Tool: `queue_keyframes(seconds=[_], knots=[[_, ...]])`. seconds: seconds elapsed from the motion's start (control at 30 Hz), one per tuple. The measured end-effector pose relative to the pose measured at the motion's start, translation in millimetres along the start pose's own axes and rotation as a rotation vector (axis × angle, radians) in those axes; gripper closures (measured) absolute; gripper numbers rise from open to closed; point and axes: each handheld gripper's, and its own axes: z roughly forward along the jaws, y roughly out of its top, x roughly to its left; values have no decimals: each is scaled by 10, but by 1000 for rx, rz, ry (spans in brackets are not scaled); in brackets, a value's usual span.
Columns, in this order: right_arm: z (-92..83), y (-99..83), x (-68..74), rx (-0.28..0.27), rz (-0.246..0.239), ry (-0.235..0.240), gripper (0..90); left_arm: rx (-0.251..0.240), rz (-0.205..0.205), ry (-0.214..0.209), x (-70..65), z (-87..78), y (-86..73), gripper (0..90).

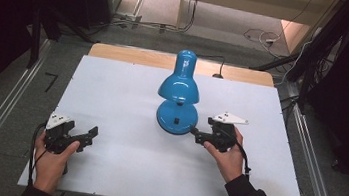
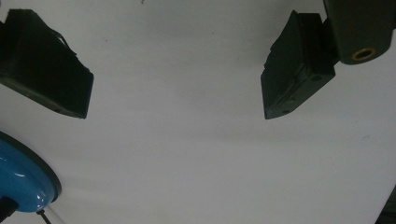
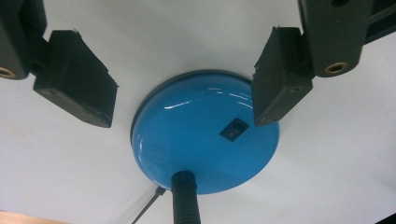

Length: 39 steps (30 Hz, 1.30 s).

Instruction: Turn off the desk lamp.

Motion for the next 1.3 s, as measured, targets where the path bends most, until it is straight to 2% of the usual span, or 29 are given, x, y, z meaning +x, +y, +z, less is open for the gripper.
queue_keyframes(seconds=[0.67,1.3], knots=[[-183,-165,-217,7,35,-23,192,3,1,3,-6,8,-2,100],[-421,-387,-459,17,82,-74,175,7,4,5,-12,12,-4,99]])
